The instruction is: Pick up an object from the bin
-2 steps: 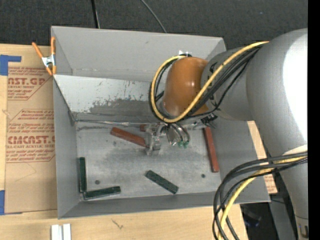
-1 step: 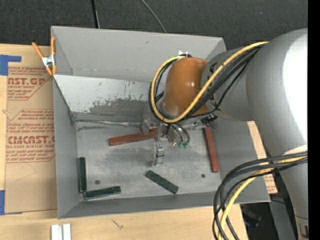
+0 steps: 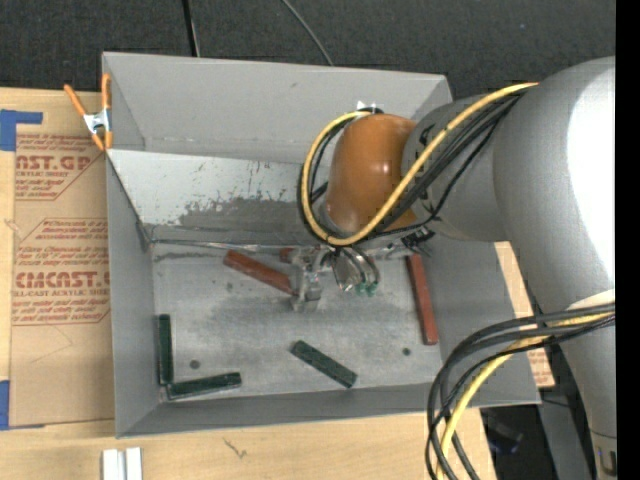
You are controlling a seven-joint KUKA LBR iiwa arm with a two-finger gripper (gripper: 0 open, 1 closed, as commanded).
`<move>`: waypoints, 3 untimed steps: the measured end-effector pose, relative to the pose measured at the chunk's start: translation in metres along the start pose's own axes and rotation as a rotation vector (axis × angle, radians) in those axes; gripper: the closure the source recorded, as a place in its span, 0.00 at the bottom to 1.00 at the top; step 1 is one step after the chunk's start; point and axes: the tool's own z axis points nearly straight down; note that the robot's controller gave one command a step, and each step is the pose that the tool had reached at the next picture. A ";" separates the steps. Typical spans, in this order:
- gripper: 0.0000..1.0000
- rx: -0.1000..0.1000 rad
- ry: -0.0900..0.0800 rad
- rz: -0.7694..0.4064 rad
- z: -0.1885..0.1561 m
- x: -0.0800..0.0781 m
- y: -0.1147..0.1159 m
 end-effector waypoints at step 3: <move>0.00 0.000 0.002 0.000 0.001 0.001 0.000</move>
Offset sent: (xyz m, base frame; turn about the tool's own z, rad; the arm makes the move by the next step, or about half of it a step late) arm 0.0000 0.0000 0.0000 0.0000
